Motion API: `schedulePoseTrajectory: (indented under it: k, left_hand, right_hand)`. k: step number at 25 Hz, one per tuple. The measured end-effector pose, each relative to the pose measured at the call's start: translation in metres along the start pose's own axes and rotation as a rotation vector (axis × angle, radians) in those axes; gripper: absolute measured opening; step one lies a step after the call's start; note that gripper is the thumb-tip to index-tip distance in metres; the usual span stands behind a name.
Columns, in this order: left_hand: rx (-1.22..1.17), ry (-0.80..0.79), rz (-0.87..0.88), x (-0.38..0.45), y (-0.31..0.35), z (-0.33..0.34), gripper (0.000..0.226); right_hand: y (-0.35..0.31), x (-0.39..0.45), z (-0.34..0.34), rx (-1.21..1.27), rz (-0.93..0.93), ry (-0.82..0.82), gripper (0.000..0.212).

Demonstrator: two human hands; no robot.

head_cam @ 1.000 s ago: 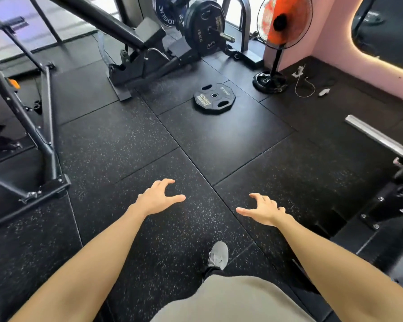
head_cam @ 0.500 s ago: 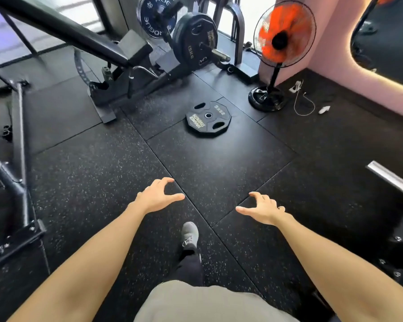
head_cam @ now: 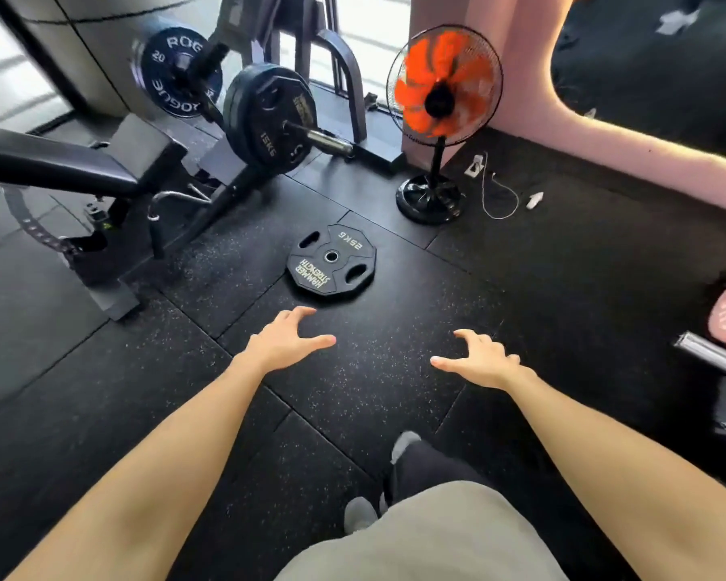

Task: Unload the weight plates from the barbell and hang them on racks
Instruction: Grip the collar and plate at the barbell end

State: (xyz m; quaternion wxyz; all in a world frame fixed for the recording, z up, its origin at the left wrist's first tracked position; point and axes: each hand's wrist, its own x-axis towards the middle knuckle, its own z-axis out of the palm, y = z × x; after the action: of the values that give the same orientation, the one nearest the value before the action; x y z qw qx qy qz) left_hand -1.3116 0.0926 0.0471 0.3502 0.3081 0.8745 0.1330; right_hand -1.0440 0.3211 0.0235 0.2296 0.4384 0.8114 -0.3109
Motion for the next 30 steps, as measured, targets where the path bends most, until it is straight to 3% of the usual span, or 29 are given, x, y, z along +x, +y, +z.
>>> schedulePoseTrajectory:
  k: [8,17,25,30]
  left_hand:
    - [0.079,-0.049,0.058,0.201,0.088,-0.066,0.089]
    - [0.17,-0.15,0.22,0.377,0.225,-0.117,0.094]
    - [0.446,-0.344,0.535,0.544,0.394,-0.127,0.092]
    - [0.607,-0.565,0.793,0.594,0.508,-0.094,0.098]
  right_hand:
    - [-0.016,0.162,-0.11,0.093,0.064,0.001,0.094]
    - [0.0,0.265,-0.229,0.263,0.17,0.049,0.095]
    - [0.043,0.31,-0.29,0.552,0.505,0.201,0.09]
    - [0.056,0.298,-0.302,0.765,0.762,0.301,0.088]
